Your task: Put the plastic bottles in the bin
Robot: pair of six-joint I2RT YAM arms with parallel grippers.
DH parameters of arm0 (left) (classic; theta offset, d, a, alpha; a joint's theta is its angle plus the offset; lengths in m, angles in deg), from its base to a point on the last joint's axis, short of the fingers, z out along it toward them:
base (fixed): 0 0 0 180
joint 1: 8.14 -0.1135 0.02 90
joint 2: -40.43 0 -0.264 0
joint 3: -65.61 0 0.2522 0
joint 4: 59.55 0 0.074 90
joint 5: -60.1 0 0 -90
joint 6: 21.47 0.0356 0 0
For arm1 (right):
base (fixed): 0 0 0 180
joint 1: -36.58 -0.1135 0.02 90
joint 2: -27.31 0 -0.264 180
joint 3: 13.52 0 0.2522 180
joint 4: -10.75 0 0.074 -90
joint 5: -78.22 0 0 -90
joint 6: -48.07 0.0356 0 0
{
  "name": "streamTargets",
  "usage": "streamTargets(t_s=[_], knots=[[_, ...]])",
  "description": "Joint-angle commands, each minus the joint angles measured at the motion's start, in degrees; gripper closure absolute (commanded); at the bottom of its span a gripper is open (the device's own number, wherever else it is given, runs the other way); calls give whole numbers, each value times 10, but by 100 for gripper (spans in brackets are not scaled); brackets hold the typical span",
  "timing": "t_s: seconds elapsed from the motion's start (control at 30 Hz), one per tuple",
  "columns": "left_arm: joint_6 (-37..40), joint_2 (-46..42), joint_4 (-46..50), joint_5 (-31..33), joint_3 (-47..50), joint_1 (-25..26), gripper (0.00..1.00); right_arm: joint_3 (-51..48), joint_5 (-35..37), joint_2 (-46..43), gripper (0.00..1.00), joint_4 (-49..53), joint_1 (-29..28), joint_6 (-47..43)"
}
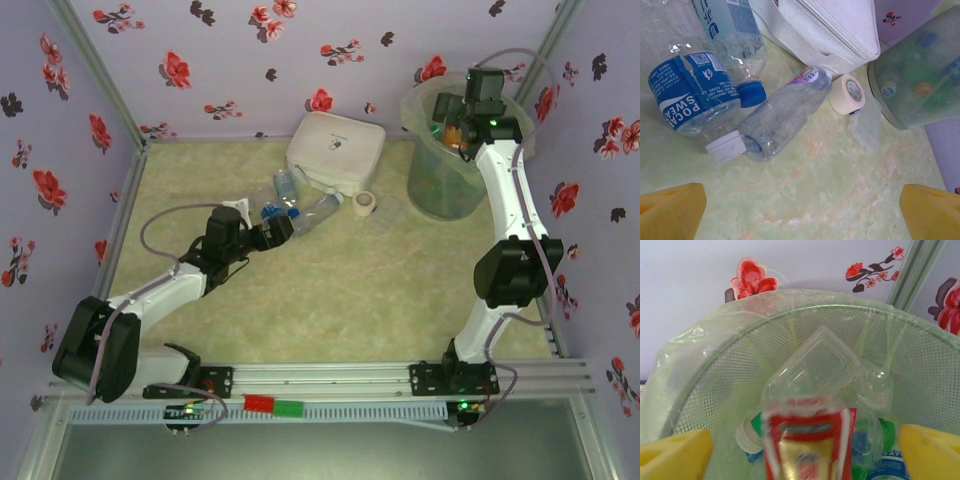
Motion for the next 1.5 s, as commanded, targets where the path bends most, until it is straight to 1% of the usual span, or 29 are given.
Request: streamTargets(t_s=[0.0,0.1,0.27,0.4,0.5,0.6,0.7,0.83,0.93,1.0,1.13,1.23,1.3,1.47], knots=[[30,8,16,-9,-30,4,0,1,10,-47,0,-20,3,9],[42,15,29,-11,-47,5,0,-22,-7,-86,0,-37,2,18],[69,30,59,-11,-84,12,0,-109,-52,-176,0,-94,-12,43],[97,43,87,-11,-117,24,0,-187,-66,-243,0,-133,-49,52],[116,62,113,-11,-147,33,0,-258,-90,-288,0,-160,-85,68],[144,85,148,-10,-183,40,0,-334,-117,-318,0,-178,-115,100],[186,113,203,-11,-233,48,0,-428,-124,-344,1,-217,-140,153],[246,160,278,-10,-303,59,0,-547,-130,-360,1,-284,-168,223],[283,198,319,-6,-346,65,1,-608,-134,-356,0,-313,-178,254],[304,227,341,-2,-371,70,2,-631,-139,-347,0,-322,-178,264],[353,289,380,40,-430,74,4,-652,-149,-327,0,-313,-179,270],[382,333,406,76,-479,74,7,-661,-155,-313,0,-326,-179,279],[389,363,429,96,-511,74,7,-661,-155,-308,1,-332,-179,282],[389,424,486,105,-565,74,9,-666,-154,-306,0,-346,-180,286]])
